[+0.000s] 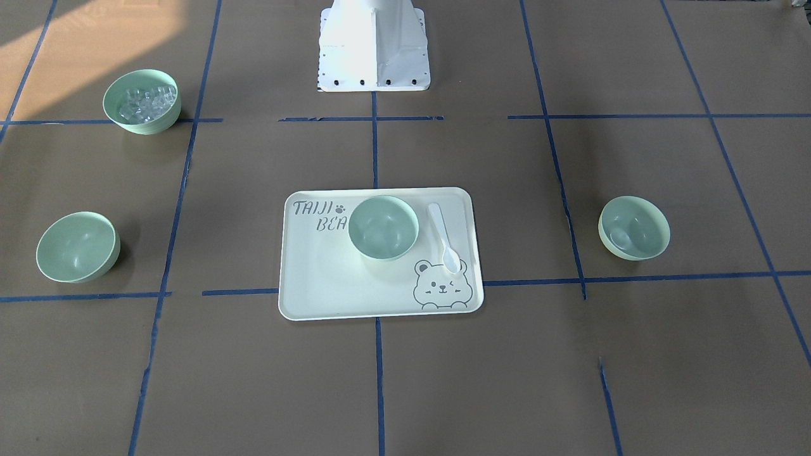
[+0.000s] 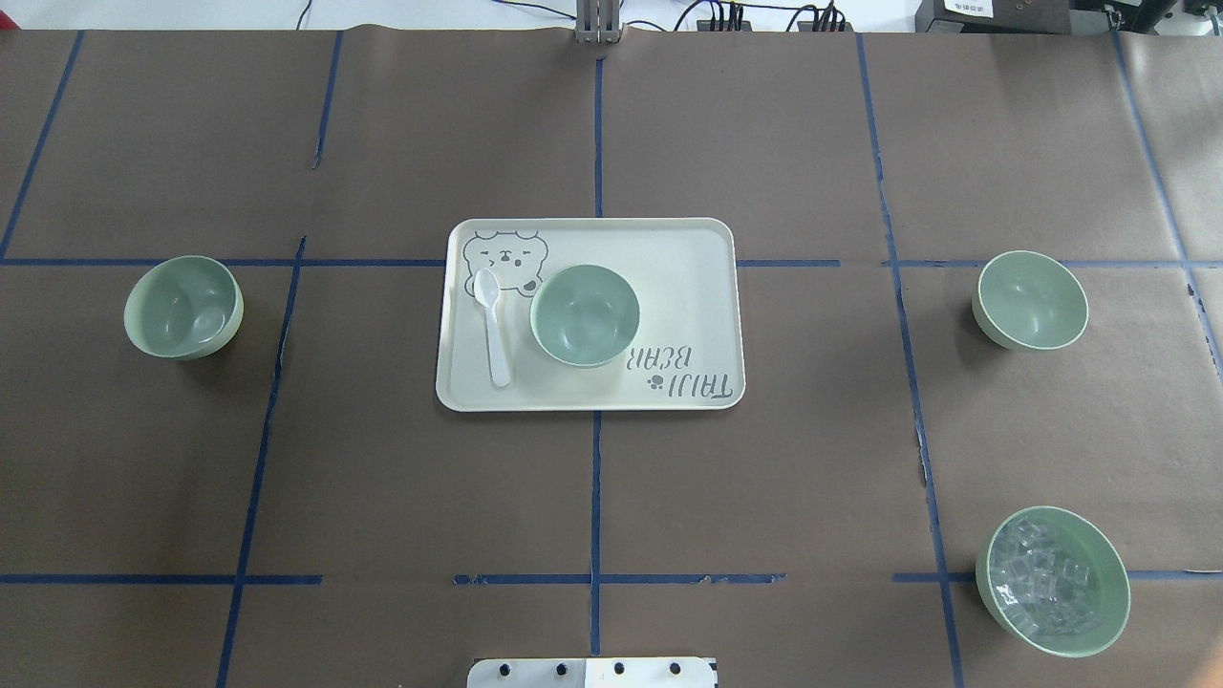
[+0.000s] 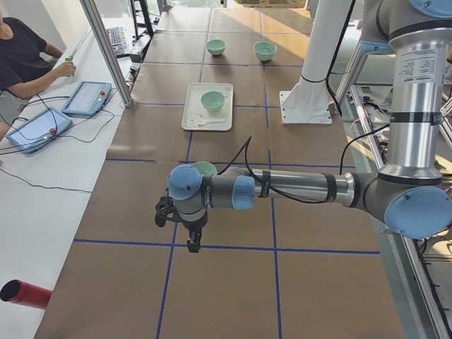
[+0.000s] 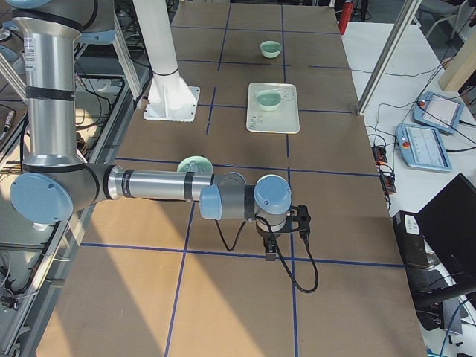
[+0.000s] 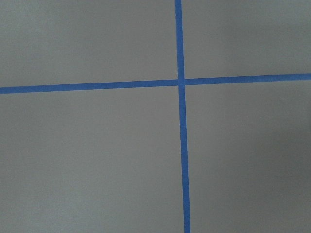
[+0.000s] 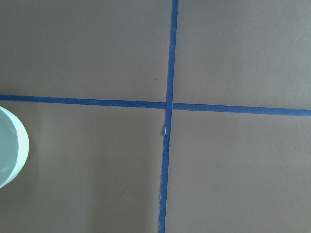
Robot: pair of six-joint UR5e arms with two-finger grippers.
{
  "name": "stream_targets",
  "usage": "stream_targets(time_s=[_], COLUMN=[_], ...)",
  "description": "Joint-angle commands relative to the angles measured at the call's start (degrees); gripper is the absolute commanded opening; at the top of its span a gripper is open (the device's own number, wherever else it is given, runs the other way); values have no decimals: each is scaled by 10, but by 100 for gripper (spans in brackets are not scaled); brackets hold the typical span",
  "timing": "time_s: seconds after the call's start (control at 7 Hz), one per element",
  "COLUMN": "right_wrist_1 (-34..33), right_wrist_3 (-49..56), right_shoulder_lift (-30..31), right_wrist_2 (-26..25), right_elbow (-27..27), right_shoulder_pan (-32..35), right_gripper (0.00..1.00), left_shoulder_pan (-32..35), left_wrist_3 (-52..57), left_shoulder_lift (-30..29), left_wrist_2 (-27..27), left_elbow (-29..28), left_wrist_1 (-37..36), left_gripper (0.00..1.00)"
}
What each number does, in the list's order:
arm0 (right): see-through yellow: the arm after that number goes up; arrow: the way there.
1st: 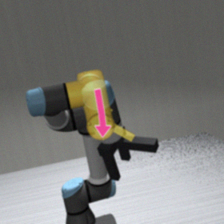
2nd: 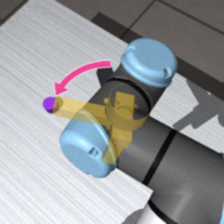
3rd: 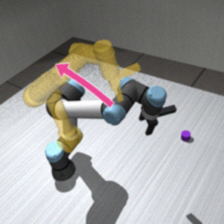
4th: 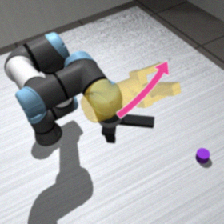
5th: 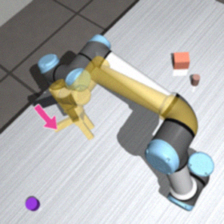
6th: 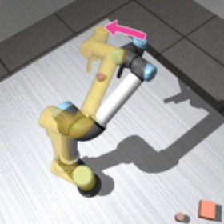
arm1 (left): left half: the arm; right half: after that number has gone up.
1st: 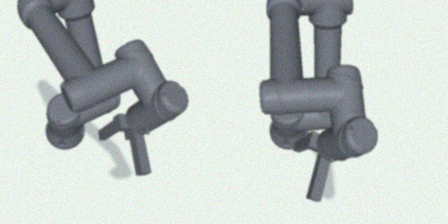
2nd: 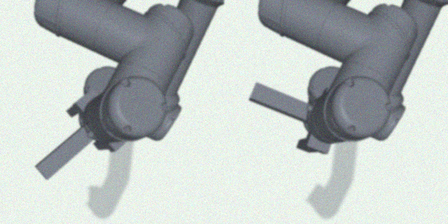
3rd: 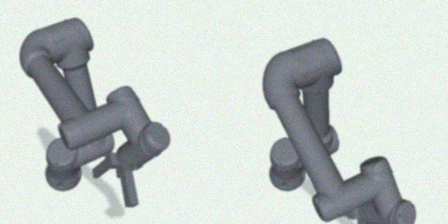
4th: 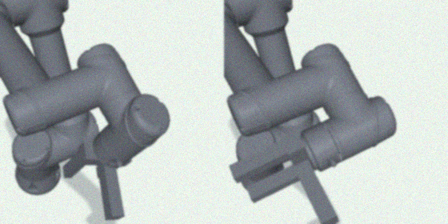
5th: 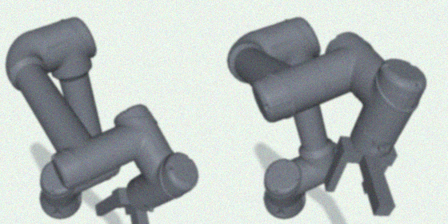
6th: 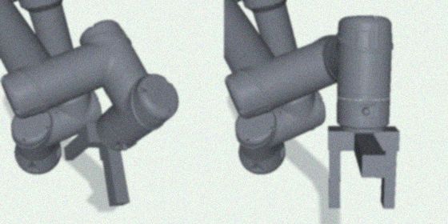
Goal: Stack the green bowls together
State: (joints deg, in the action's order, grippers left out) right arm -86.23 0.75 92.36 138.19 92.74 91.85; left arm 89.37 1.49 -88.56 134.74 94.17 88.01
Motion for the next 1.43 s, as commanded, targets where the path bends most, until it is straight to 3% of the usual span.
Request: stream_targets(time_s=[0.0,0.29,0.43,0.71,1.0,1.29], right_wrist_1=[1,1,2,1,0,0], right_wrist_3=[0,0,0,-1,-1,-1], right_shoulder_lift=[0,-1,-1,0,0,0], right_wrist_2=[0,3,15,15,15,14], right_elbow=[3,6,8,17,23,23], right_shoulder_pan=[0,0,0,0,0,0], right_gripper=[100,100,100,100,100,100], left_shoulder_pan=[0,-3,-24,-100,-170,-246], left_wrist_3=[-1,-16,-51,-212,-316,-475], left_shoulder_lift=[-4,-24,-35,-34,-33,-30], left_wrist_2=[-1,-5,-5,-5,-13,-83], left_elbow=[2,12,16,21,22,19], left_wrist_1=[1,4,40,161,238,316], left_gripper=[100,100,100,100,100,100])
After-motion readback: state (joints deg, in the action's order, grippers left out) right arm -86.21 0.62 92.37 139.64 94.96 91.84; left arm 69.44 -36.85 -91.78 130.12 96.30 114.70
